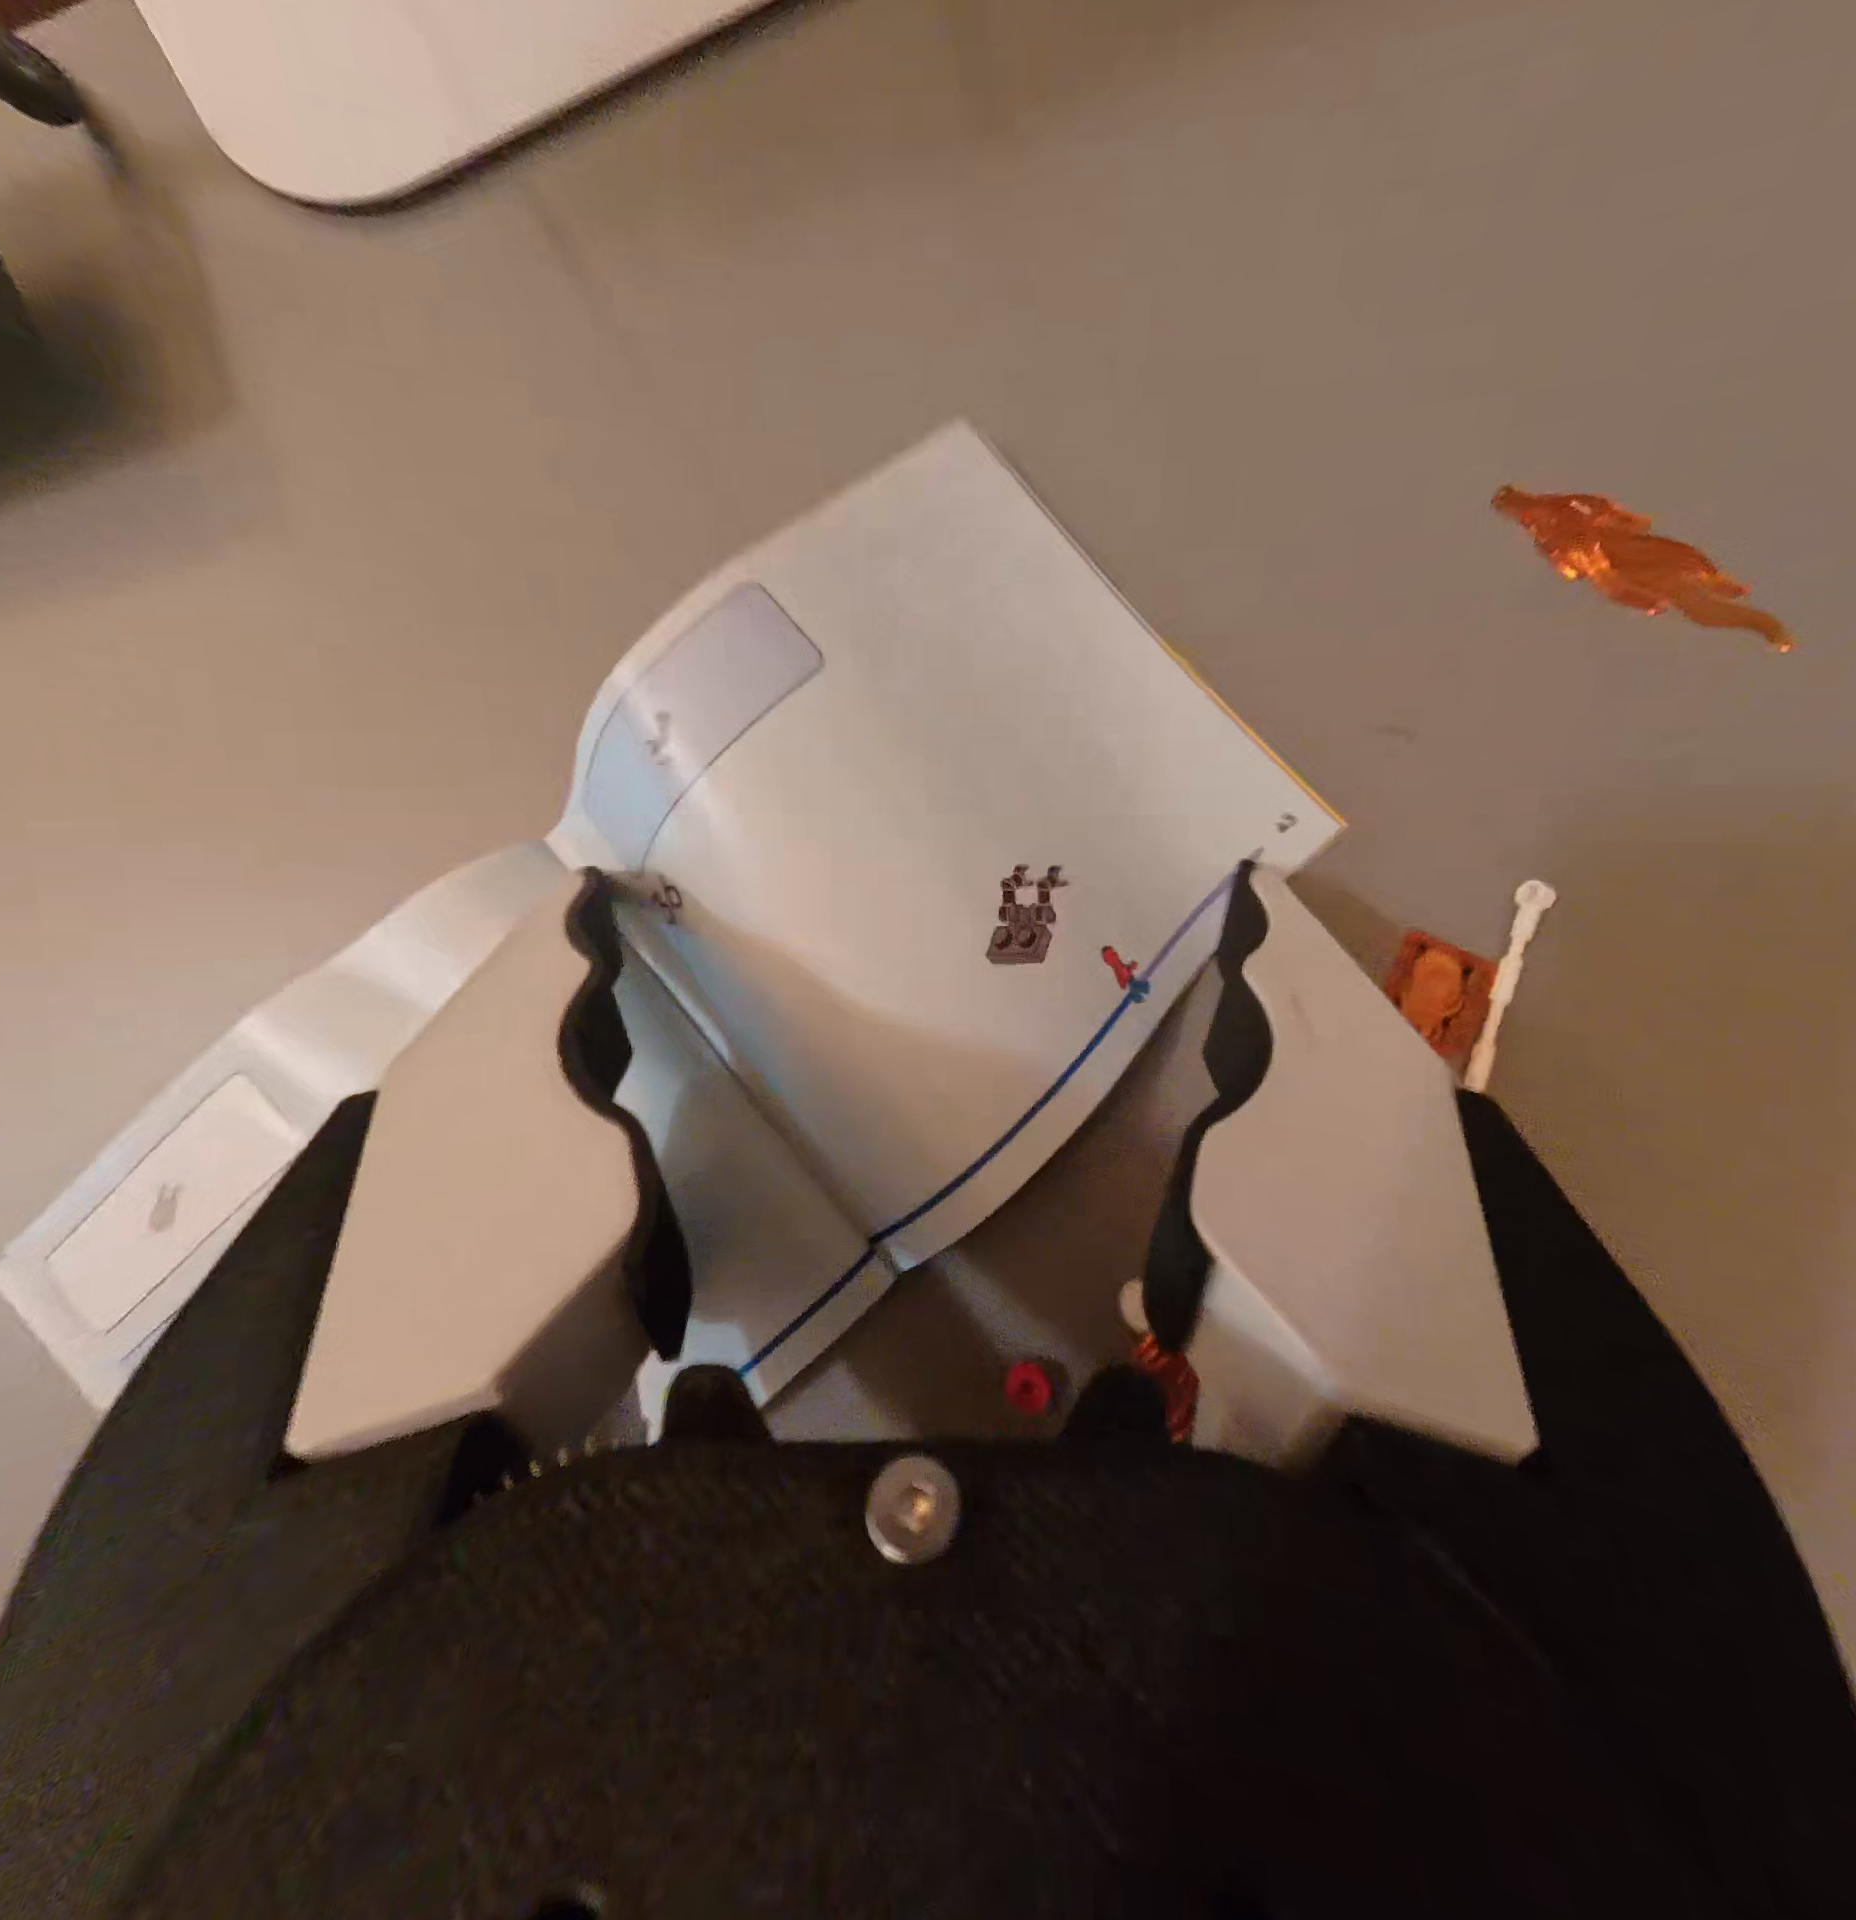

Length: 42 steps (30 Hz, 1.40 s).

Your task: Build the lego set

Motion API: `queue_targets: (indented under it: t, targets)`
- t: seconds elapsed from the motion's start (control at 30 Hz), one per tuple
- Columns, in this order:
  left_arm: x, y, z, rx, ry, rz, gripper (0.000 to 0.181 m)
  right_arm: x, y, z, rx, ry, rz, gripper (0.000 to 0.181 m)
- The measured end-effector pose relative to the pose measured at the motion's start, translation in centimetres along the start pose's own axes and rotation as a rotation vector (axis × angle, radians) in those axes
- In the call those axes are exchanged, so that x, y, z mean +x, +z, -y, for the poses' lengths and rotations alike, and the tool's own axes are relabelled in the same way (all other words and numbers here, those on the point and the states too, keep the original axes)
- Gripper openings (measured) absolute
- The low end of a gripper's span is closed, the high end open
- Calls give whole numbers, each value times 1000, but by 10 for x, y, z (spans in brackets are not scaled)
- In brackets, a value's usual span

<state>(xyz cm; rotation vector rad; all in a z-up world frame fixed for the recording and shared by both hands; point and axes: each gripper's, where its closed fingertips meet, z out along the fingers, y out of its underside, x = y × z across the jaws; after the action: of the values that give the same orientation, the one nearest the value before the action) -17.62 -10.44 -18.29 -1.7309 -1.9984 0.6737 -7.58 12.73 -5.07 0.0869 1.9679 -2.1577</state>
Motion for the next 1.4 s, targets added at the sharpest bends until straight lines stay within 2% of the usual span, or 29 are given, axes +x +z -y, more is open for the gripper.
queue_targets:
  t: [0.1,0.13,0.27,0.43,0.6,0.77,0.97,1.23,1.4]
  targets:
    - [-7,-6,-1,-27,8,5,82,0,2,-2,-15,-8,-5,24]
    - [-9,-6,-1,-22,6,5,78,0,2,-2,-17,-7,-5,24]
    - [-13,-7,0,-7,6,-1,70,1,1,-1,-10,4,-6,24]
    - [-18,-14,4,41,-71,-77,65,2,1,-1,-6,8,-7,25]
    - [-34,-25,9,107,-106,-68,51,2,1,-1,-7,7,-9,25]
    - [-57,-40,11,172,-155,-53,52,2,1,-1,-5,9,-9,25]
    - [-87,-60,-3,218,-222,-20,62,2,2,-1,-10,6,-11,25]
    - [-87,-103,-12,390,-346,-209,76,3,4,-3,-23,11,-16,25]
    - [-86,-110,-23,411,-427,-309,82,5,7,-5,-40,22,-20,26]
